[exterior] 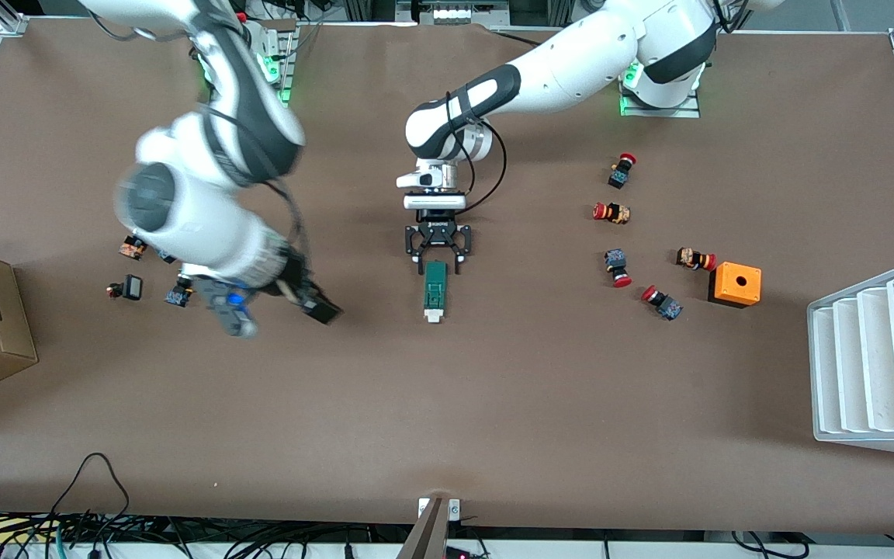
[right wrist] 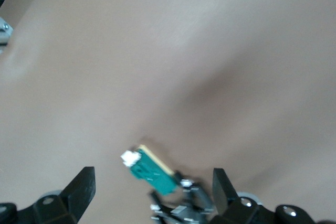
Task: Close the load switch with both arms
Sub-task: 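Release the lever and withdraw the right gripper from the switch, then open the left gripper and lift it off the switch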
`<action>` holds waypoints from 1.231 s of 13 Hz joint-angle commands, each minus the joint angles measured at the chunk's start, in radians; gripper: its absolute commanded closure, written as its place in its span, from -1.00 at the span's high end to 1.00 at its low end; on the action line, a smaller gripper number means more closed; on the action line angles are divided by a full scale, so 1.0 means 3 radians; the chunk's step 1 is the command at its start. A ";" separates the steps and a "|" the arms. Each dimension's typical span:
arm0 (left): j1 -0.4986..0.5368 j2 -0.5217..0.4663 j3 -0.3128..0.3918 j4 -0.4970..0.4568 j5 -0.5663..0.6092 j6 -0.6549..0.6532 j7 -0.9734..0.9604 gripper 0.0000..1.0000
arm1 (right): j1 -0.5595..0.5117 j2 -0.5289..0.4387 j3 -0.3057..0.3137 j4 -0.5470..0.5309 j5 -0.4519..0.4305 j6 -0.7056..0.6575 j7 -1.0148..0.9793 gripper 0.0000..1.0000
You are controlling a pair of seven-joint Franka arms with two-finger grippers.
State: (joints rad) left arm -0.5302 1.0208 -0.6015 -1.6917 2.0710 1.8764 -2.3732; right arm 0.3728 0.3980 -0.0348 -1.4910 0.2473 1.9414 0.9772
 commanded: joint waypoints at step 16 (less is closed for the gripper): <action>0.0683 -0.1152 -0.0879 0.0248 -0.2549 0.0045 0.2171 0.99 | -0.0706 -0.1202 0.0039 -0.0863 -0.0763 -0.0555 -0.2777 0.98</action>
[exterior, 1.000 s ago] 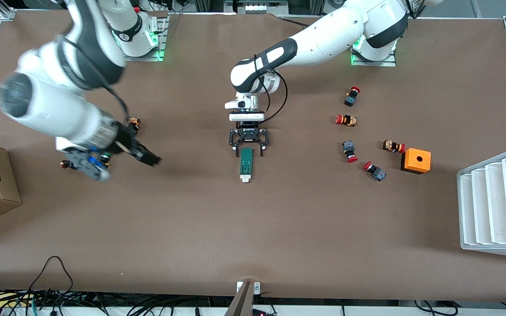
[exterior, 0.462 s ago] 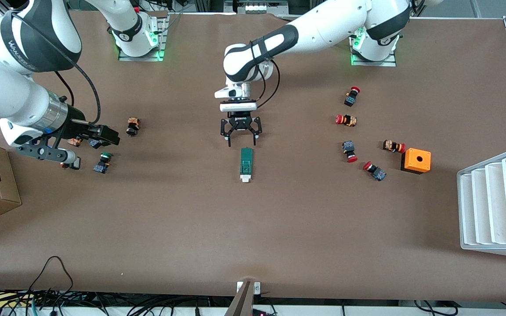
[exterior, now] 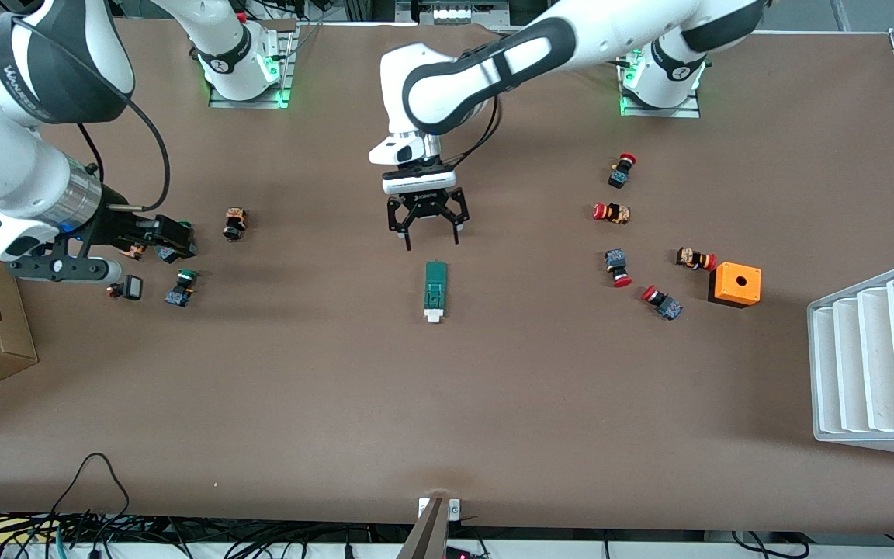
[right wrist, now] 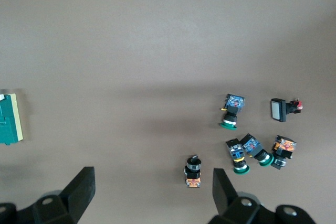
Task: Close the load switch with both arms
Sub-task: 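Open the left gripper and lift it off the switch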
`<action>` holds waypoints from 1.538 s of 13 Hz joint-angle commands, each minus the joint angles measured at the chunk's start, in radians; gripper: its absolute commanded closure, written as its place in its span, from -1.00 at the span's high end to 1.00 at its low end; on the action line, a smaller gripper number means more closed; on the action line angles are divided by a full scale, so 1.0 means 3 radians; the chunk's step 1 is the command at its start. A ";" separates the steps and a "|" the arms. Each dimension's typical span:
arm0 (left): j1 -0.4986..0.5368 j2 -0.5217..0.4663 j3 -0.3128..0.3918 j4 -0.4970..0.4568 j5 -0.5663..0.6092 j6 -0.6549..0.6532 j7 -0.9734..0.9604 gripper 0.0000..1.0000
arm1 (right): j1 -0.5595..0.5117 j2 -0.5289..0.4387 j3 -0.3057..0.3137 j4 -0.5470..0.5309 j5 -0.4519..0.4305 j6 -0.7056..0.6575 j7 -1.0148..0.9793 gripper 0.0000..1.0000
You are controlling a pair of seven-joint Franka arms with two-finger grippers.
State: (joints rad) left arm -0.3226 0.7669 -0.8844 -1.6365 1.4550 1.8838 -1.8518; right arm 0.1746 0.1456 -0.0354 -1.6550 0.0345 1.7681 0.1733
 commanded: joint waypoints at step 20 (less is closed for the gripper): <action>0.0242 -0.1768 0.3126 0.0710 -0.5172 -0.0833 0.5290 0.99 | -0.0204 -0.0644 0.0031 -0.0522 -0.0049 0.0043 -0.0695 0.98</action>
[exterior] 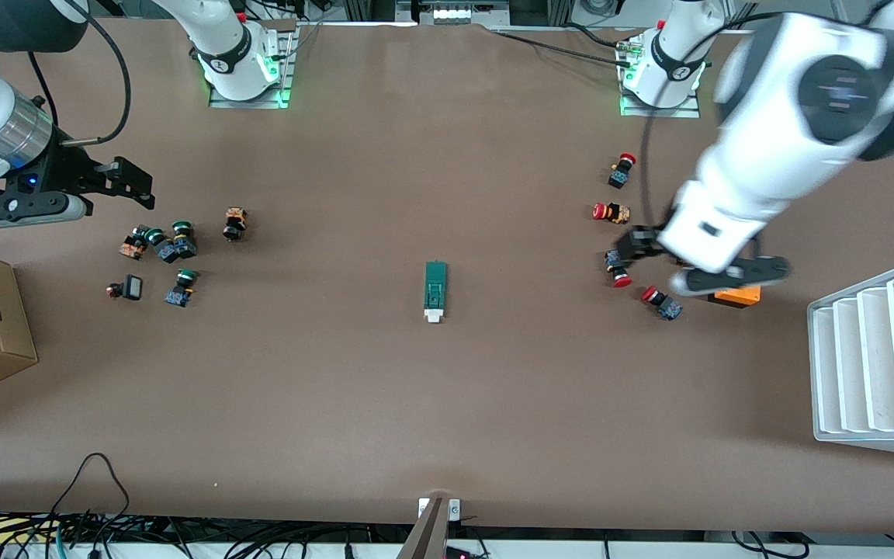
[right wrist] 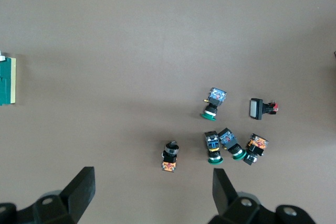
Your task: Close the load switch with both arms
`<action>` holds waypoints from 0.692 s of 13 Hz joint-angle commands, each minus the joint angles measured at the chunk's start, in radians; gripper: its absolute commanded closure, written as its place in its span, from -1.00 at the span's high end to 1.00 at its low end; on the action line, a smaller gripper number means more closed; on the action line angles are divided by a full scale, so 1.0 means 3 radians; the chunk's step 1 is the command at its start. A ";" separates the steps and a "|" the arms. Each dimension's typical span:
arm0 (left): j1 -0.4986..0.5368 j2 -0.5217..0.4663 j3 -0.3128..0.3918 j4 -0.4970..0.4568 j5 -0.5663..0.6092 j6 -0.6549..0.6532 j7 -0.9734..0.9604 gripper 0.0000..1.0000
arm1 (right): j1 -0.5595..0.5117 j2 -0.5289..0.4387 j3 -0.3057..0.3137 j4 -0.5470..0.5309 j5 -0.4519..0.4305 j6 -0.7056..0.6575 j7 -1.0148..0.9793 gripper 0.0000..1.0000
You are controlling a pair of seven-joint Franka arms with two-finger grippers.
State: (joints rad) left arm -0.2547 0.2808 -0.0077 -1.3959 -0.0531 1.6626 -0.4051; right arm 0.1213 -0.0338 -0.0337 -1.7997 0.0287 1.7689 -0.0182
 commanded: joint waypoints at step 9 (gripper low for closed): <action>0.0215 -0.0633 0.0741 -0.0373 -0.0079 -0.0326 0.1549 0.99 | -0.0011 -0.0025 0.0036 -0.0040 -0.0019 0.0076 -0.0052 0.98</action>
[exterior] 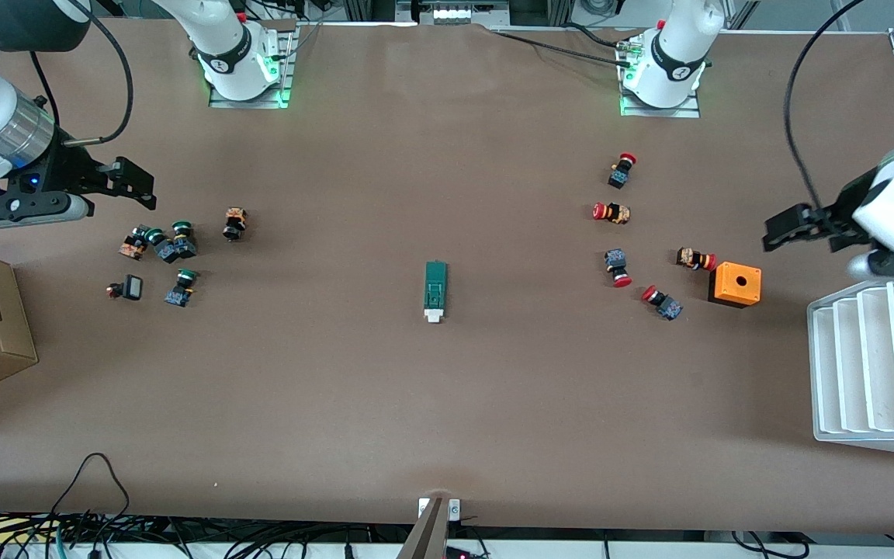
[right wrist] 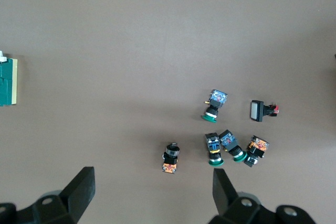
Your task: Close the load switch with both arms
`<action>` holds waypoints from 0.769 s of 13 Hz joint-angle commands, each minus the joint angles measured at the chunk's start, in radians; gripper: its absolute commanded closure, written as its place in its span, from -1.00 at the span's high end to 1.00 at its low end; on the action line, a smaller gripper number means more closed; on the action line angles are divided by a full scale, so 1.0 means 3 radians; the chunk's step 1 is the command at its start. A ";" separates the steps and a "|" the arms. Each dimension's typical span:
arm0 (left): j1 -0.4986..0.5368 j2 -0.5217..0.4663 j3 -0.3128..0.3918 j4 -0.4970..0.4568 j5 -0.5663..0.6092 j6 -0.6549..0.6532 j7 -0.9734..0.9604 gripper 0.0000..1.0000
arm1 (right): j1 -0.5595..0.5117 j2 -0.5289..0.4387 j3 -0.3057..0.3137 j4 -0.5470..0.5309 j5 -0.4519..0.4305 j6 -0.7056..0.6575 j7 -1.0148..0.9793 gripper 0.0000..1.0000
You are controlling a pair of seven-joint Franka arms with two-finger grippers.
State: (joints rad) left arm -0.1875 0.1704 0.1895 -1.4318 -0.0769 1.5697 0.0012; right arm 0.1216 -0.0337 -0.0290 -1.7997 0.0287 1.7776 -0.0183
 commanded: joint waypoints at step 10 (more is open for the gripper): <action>0.0001 -0.0415 0.0161 -0.0259 0.0180 -0.0227 0.0390 0.99 | -0.0017 0.0025 0.0015 0.0073 -0.0034 0.0042 -0.0103 0.98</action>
State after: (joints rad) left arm -0.1854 0.0783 0.2440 -1.4794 -0.0471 1.5075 0.1106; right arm 0.1217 -0.0248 -0.0282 -1.7932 0.0287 1.7914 -0.0250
